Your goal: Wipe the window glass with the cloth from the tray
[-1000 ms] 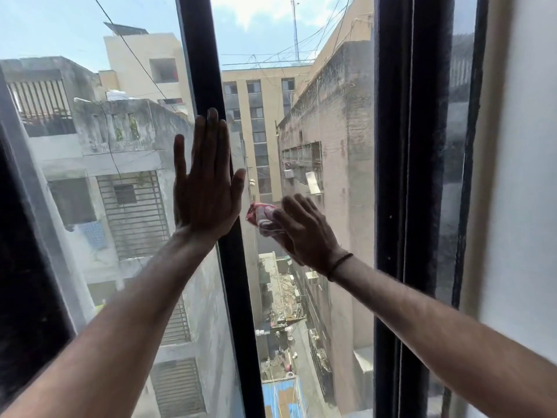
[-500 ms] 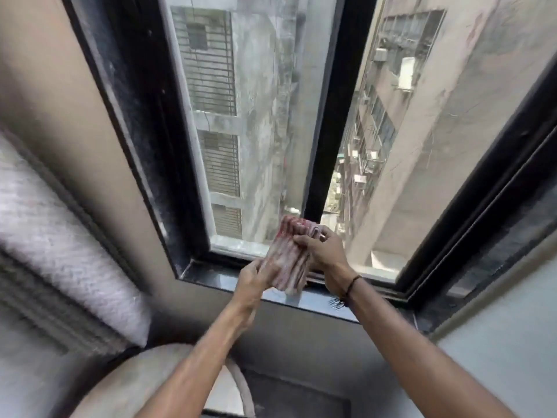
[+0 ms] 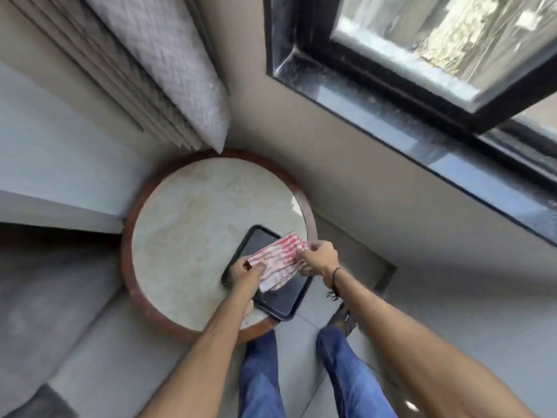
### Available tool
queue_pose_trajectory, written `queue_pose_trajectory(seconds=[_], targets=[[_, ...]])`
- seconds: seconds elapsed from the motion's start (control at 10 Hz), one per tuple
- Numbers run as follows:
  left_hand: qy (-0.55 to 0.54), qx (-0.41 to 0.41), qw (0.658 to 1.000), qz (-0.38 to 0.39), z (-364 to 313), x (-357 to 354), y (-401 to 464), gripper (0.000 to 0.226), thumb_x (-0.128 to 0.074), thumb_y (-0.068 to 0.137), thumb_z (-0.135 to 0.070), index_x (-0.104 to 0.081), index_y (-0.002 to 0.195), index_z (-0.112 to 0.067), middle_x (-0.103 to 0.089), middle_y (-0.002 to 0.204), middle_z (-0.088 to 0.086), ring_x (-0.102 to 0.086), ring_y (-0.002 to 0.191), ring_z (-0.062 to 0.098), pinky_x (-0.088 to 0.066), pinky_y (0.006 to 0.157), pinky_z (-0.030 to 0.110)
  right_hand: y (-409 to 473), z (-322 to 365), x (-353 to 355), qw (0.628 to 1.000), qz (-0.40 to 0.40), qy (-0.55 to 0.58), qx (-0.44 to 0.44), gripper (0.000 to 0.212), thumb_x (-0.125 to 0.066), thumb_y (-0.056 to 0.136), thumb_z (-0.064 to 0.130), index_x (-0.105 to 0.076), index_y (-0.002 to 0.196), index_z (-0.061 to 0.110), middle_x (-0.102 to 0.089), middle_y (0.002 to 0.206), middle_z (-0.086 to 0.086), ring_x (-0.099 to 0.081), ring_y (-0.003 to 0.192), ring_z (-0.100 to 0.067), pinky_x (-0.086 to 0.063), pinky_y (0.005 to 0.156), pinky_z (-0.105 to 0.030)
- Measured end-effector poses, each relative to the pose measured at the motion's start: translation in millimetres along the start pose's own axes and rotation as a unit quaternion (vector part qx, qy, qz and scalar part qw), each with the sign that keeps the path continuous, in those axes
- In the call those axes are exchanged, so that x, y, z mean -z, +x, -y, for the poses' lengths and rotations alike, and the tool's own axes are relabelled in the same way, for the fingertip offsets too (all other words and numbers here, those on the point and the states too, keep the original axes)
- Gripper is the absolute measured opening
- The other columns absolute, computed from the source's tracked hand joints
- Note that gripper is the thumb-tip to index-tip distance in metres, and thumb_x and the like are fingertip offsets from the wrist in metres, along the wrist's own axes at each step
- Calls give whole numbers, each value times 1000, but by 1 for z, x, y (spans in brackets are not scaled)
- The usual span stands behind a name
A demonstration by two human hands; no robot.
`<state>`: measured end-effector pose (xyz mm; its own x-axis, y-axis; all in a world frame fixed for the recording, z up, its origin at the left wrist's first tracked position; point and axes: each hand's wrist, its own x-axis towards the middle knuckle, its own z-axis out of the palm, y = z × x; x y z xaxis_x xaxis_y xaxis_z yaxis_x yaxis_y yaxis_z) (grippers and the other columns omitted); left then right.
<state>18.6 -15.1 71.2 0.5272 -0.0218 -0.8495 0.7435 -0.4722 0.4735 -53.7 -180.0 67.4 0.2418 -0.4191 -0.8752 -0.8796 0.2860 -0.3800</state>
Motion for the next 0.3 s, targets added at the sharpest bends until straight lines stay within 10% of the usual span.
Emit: queue_pose_trajectory(seconds=[0.2, 0.3], targets=[[-33, -42, 998, -12, -53, -19, -30, 40, -61, 89, 9, -67, 128, 10, -72, 127, 33, -72, 115, 43, -58, 103, 55, -19, 68, 33, 984, -55, -114, 128, 24, -71, 86, 15, -80, 109, 17, -78, 98, -4, -72, 86, -18, -59, 90, -26], [3, -65, 995, -79, -77, -16, -14, 44, -64, 91, 0, -64, 134, 3, -68, 137, 23, -68, 124, 37, -55, 109, 42, -11, 94, 46, 959, -100, -170, 202, 34, -69, 87, 16, -75, 120, 18, -75, 116, -10, -71, 103, -27, -59, 98, -37]])
